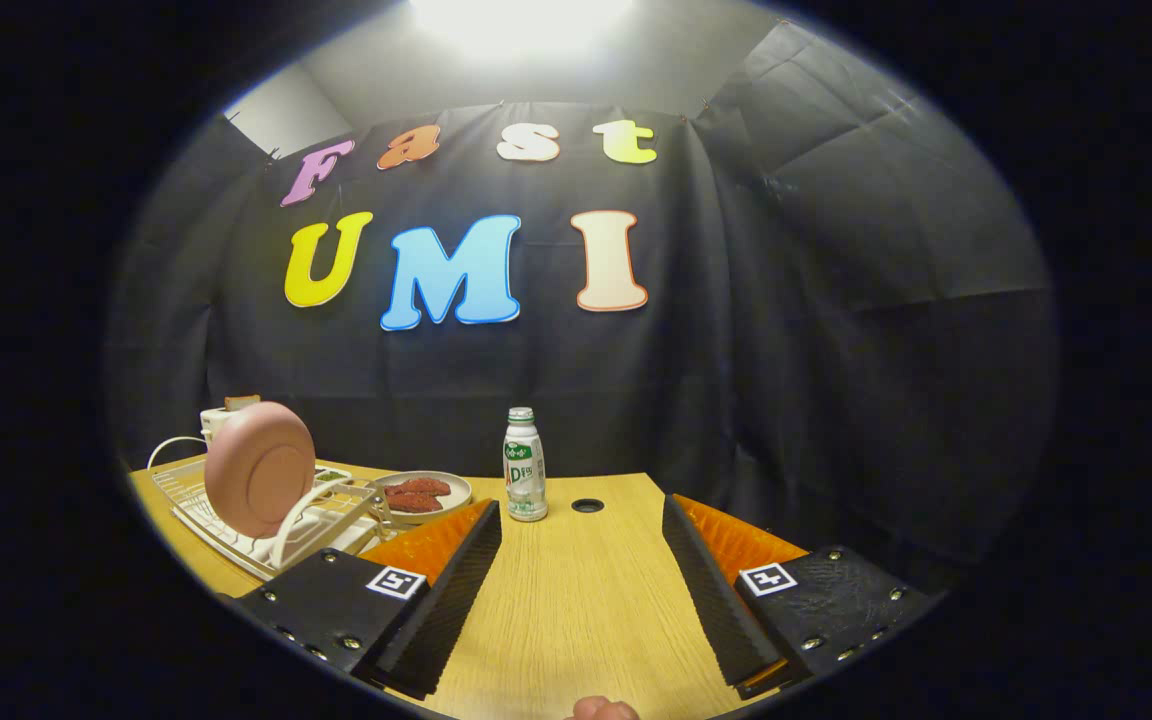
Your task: Take the plate from the dish rack, then take the spoon from the basket and place it into the plate.
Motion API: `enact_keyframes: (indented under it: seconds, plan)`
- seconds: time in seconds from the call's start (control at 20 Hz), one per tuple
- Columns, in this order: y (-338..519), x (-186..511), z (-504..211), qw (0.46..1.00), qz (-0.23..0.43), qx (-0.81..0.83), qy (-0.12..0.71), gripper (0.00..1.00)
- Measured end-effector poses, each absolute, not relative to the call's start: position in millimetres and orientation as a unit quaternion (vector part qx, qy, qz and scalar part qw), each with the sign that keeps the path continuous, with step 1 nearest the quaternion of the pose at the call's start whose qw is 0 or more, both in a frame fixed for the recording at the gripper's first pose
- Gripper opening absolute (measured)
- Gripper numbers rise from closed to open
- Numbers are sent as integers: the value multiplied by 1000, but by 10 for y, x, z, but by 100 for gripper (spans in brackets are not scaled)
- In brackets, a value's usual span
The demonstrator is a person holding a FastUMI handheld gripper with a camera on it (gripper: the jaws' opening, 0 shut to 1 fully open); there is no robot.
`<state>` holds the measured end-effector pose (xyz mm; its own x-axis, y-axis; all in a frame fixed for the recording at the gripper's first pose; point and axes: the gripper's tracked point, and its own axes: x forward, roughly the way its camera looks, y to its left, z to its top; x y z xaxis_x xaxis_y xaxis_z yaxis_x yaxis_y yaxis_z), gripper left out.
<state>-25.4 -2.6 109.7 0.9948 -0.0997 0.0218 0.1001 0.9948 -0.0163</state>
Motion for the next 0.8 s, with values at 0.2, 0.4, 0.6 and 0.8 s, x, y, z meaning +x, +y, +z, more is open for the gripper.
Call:
enact_keyframes:
  seconds: [0.2,0.4,0.6,0.8]
  plan:
    - [405,-559,1504,999,-52,-7,1,98]
    - [848,-645,1883,998,-54,-6,-14,98]
    - [1240,-582,2148,999,-52,3,-11,98]
    - [1546,-463,2395,999,-49,-12,-12,98]
